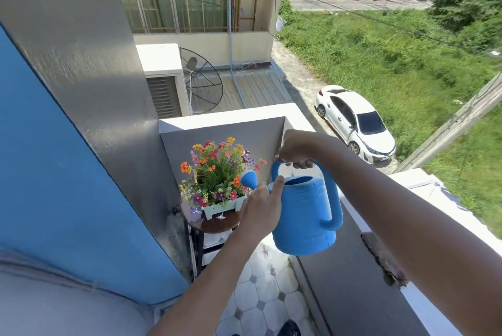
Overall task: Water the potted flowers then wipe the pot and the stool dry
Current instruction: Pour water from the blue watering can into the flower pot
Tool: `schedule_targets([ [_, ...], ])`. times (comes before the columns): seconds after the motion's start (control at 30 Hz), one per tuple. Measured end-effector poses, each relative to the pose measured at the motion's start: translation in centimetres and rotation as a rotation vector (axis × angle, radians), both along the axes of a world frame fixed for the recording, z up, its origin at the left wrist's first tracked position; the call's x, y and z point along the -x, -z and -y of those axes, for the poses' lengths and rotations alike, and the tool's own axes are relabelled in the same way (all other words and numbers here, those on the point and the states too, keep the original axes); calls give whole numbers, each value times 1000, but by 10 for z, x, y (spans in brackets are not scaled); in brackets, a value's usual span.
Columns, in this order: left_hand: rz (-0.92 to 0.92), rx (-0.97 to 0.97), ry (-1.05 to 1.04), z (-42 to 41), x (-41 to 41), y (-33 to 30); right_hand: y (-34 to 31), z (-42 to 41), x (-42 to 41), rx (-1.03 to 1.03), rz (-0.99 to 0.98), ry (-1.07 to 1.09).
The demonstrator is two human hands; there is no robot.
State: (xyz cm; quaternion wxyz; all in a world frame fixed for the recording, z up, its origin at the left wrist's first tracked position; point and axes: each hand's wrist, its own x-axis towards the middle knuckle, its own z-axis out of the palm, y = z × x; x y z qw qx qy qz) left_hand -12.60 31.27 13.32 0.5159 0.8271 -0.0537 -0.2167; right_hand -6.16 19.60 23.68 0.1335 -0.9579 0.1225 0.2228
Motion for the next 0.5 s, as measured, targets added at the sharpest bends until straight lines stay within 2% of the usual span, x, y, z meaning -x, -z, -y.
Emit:
schedule_targets([
  [0.5, 91, 36, -44, 10, -45, -4, -3, 14, -41, -38, 26, 6],
])
